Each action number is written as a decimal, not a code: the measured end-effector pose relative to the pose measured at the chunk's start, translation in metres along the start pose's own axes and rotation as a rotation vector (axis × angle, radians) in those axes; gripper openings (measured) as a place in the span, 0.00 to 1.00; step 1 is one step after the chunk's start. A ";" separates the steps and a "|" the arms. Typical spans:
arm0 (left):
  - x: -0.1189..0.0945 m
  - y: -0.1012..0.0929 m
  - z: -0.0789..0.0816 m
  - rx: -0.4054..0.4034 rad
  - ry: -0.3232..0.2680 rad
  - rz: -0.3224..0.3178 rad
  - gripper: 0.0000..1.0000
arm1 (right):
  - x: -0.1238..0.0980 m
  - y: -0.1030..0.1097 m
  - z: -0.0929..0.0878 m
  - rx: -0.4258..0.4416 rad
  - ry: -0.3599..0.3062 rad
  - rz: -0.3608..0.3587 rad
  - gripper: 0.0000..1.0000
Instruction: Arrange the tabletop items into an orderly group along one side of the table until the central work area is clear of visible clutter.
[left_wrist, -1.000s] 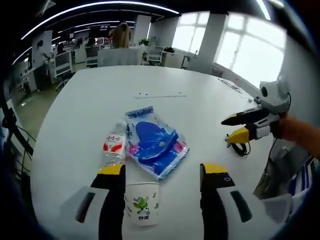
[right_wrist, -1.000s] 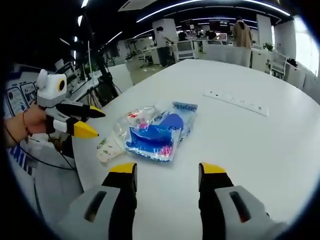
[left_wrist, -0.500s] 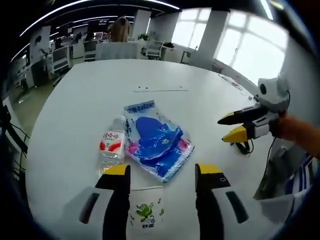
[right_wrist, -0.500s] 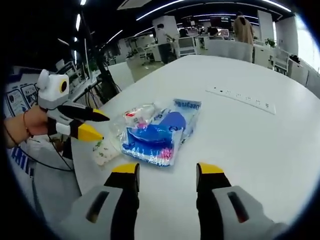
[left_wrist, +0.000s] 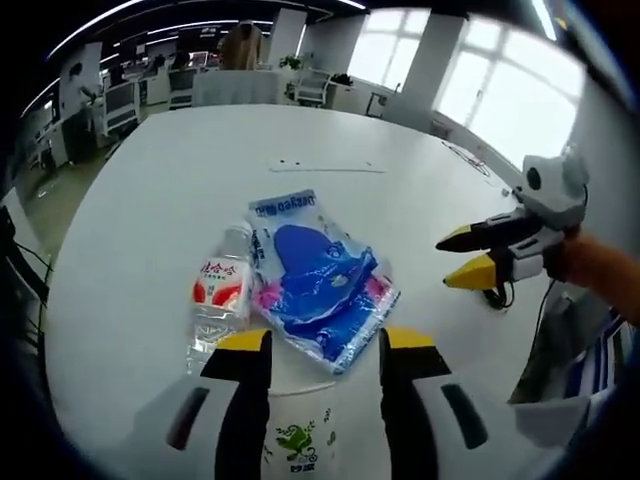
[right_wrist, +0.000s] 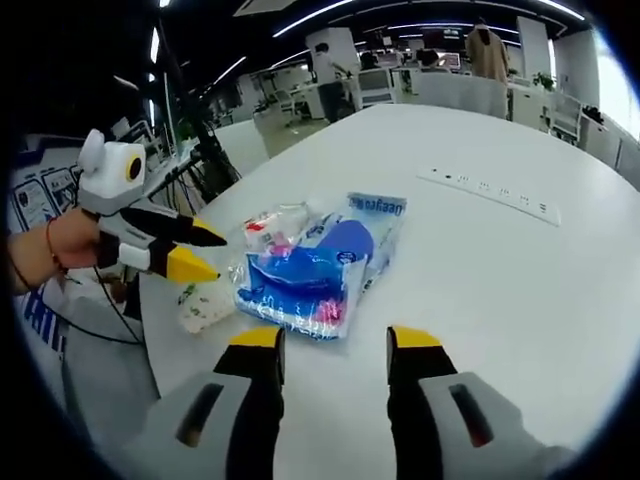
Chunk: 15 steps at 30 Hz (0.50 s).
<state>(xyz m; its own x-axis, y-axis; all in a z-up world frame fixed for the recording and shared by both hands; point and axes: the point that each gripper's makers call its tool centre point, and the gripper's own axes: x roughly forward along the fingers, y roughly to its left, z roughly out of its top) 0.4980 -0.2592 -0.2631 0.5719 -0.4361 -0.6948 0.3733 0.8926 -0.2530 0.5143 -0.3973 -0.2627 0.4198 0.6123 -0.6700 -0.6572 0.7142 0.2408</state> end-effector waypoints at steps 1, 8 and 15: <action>0.002 0.001 -0.001 -0.003 0.009 0.003 0.41 | 0.001 0.000 0.000 0.003 0.000 0.002 0.39; 0.010 0.008 -0.006 -0.024 0.039 0.007 0.39 | 0.014 -0.002 0.000 0.009 0.010 0.013 0.37; 0.018 0.012 -0.007 -0.046 0.063 0.010 0.35 | 0.025 -0.002 -0.002 0.010 0.021 0.022 0.35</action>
<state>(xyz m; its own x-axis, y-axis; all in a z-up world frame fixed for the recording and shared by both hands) 0.5073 -0.2555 -0.2831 0.5275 -0.4204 -0.7382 0.3331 0.9018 -0.2755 0.5245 -0.3838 -0.2809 0.3925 0.6206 -0.6788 -0.6595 0.7043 0.2626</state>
